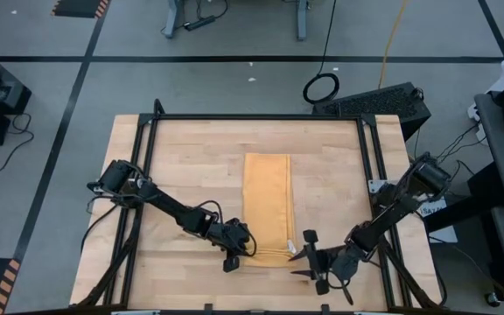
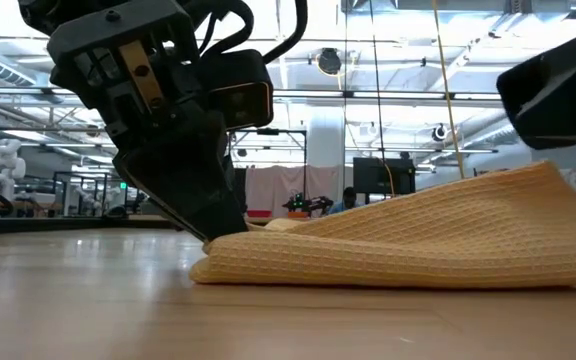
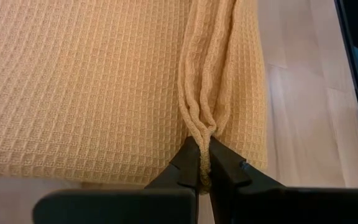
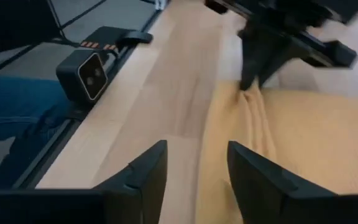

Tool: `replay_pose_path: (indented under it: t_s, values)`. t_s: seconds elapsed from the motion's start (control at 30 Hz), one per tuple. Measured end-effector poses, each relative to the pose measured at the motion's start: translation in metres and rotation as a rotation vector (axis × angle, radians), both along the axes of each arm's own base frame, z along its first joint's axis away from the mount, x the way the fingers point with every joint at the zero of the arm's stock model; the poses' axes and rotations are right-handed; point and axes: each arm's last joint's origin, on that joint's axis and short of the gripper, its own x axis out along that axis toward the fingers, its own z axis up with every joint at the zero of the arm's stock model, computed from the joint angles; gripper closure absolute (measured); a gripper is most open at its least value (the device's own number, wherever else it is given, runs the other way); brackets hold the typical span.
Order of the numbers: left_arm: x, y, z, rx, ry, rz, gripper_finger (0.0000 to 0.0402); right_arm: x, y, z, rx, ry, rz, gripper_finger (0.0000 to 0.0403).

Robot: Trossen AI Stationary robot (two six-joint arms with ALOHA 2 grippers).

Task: Roll towel
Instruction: Roll the yellow towel

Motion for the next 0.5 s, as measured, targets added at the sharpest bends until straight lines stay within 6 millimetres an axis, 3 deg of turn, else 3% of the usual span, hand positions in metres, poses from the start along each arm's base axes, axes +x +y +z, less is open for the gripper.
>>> replay_pose_path:
  t_s: [0.17, 0.5]
  values:
    - [0.0, 0.0, 0.0, 0.005, 0.002, -0.003, 0.0385, 0.008, 0.004, -0.022, -0.047, -0.058, -0.035, 0.0249]
    - [0.001, 0.003, -0.001, -0.01, 0.012, -0.038, 0.0385, 0.009, -0.001, -0.055, -0.066, -0.003, -0.162, 0.0189]
